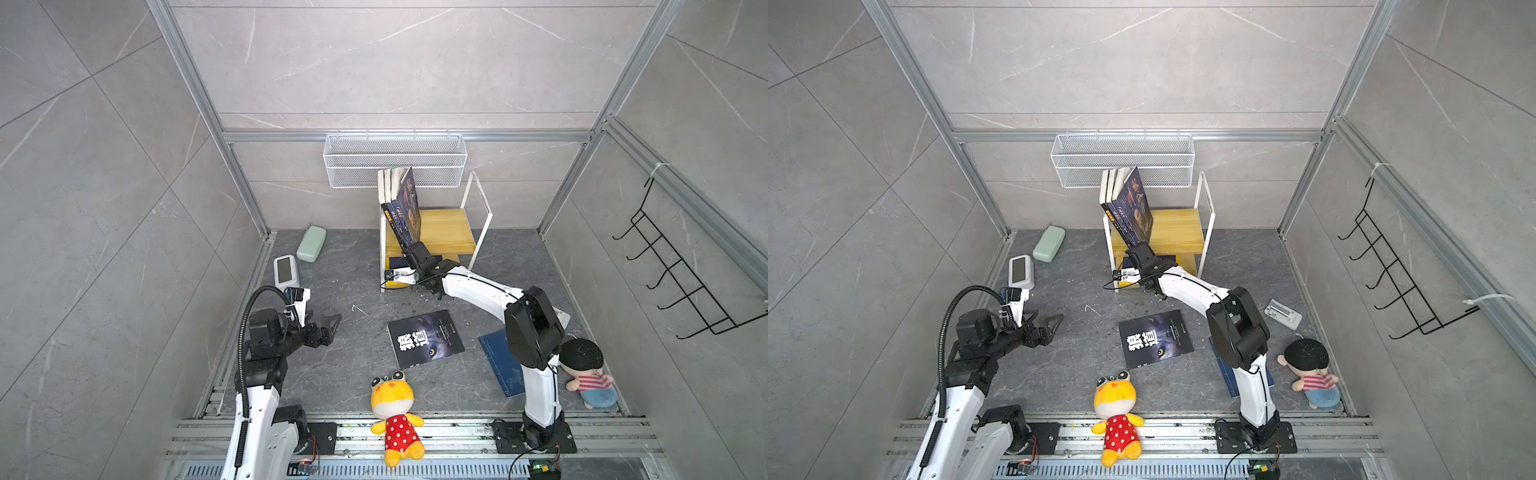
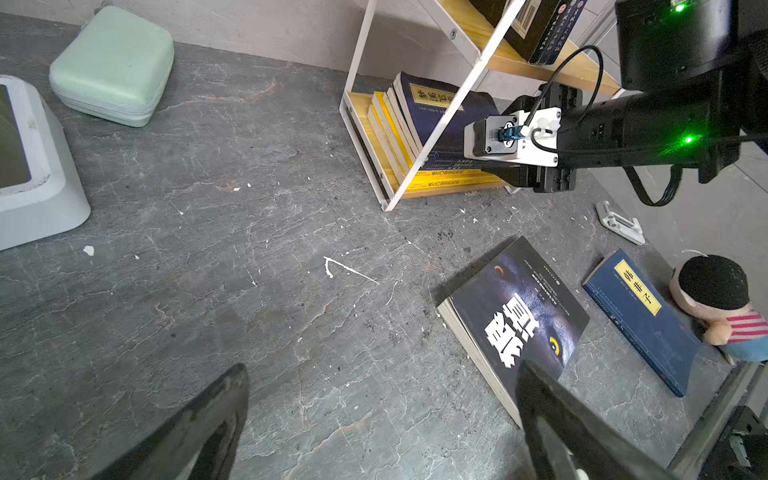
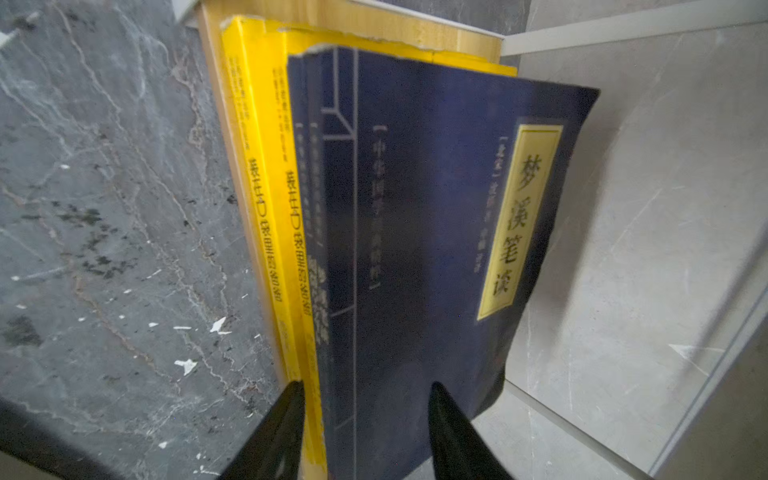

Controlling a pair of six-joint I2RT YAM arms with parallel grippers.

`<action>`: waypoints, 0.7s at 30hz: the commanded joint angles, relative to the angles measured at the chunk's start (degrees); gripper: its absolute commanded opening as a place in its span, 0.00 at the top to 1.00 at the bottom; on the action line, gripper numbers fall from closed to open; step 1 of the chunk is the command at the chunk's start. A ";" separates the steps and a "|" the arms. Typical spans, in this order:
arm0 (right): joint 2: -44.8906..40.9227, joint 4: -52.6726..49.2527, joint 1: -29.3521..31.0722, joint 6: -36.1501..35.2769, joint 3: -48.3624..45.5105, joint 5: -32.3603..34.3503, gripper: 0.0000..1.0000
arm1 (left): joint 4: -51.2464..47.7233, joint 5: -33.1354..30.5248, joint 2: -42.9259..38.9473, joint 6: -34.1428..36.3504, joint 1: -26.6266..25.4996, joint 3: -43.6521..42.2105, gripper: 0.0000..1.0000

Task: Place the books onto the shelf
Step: 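Open the right gripper and withdraw it toward the black wolf-cover book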

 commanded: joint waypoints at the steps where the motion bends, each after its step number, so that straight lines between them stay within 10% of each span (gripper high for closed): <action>1: -4.59 -1.91 -0.13 0.96 -1.46 -0.33 0.49 | 0.69 0.78 -0.08 0.65 -0.07 2.29 0.00; 21: -42.44 -1.87 0.56 73.67 -35.80 -9.04 0.25 | 7.33 8.01 9.16 -12.59 -0.94 5.51 0.01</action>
